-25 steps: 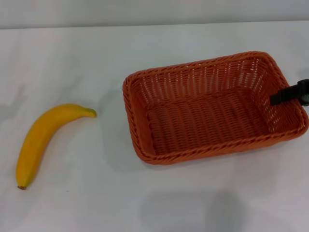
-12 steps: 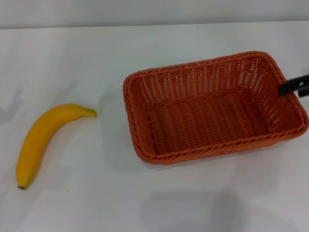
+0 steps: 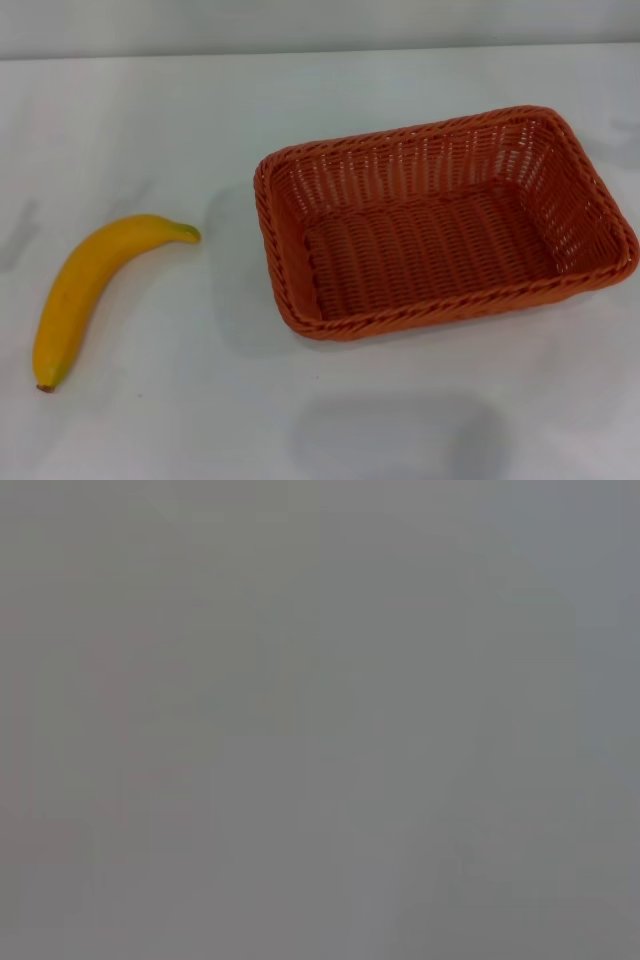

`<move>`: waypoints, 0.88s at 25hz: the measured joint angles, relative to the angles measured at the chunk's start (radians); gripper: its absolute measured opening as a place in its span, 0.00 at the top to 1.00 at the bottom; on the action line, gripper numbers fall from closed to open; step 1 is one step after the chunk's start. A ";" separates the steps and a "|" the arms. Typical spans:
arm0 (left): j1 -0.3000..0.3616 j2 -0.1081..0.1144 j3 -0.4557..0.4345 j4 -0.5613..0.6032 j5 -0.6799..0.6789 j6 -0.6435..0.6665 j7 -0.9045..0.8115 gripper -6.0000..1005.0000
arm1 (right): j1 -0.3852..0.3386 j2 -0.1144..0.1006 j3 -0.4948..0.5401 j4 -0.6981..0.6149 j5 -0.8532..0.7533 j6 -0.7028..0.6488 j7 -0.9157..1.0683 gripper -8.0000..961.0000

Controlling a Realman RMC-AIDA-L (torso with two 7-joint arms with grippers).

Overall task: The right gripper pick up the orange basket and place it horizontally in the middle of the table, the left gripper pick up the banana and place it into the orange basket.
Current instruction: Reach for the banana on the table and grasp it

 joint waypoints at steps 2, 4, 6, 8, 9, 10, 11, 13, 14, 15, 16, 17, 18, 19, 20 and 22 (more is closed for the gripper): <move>0.013 0.005 -0.003 -0.034 0.026 0.010 -0.064 0.12 | -0.033 0.006 0.020 0.035 0.086 -0.033 -0.109 0.17; 0.036 0.011 -0.004 -0.105 0.068 0.039 -0.187 0.12 | -0.066 0.008 0.024 0.088 0.162 -0.058 -0.219 0.17; 0.056 0.012 -0.008 -0.192 0.129 0.074 -0.326 0.12 | -0.092 0.007 0.025 0.132 0.217 -0.073 -0.313 0.17; 0.070 0.013 -0.029 -0.298 0.232 0.111 -0.479 0.12 | -0.119 0.008 0.026 0.168 0.267 -0.089 -0.394 0.17; 0.073 0.013 -0.046 -0.349 0.287 0.123 -0.554 0.12 | -0.132 0.009 0.026 0.182 0.291 -0.101 -0.435 0.17; 0.076 0.012 -0.071 -0.422 0.368 0.134 -0.658 0.12 | -0.141 0.011 0.026 0.192 0.305 -0.110 -0.459 0.17; 0.076 0.011 -0.085 -0.453 0.404 0.134 -0.705 0.12 | -0.149 0.013 0.027 0.200 0.317 -0.120 -0.484 0.17; 0.066 0.010 -0.134 -0.594 0.575 0.128 -0.919 0.12 | -0.163 0.019 0.027 0.207 0.330 -0.128 -0.527 0.17; 0.062 0.010 -0.141 -0.630 0.618 0.126 -0.970 0.12 | -0.170 0.022 0.027 0.208 0.336 -0.129 -0.545 0.17; 0.056 0.012 -0.151 -0.678 0.675 0.123 -1.040 0.12 | -0.177 0.026 0.027 0.208 0.341 -0.131 -0.559 0.17; 0.056 0.012 -0.151 -0.678 0.675 0.123 -1.040 0.12 | -0.187 0.030 0.028 0.206 0.350 -0.136 -0.578 0.17; 0.032 0.021 -0.176 -0.793 0.840 0.114 -1.213 0.12 | -0.196 0.034 0.029 0.205 0.356 -0.141 -0.592 0.17; 0.018 0.028 -0.184 -0.824 0.901 0.105 -1.268 0.12 | -0.203 0.038 0.031 0.205 0.362 -0.147 -0.606 0.18; -0.004 0.039 -0.195 -0.856 0.987 0.082 -1.342 0.12 | -0.209 0.041 0.037 0.205 0.365 -0.152 -0.619 0.18; -0.031 0.051 -0.205 -0.876 1.058 0.051 -1.394 0.12 | -0.213 0.044 0.044 0.206 0.367 -0.154 -0.630 0.18; -0.101 0.078 -0.231 -0.897 1.203 -0.036 -1.493 0.12 | -0.223 0.048 0.063 0.208 0.368 -0.155 -0.649 0.18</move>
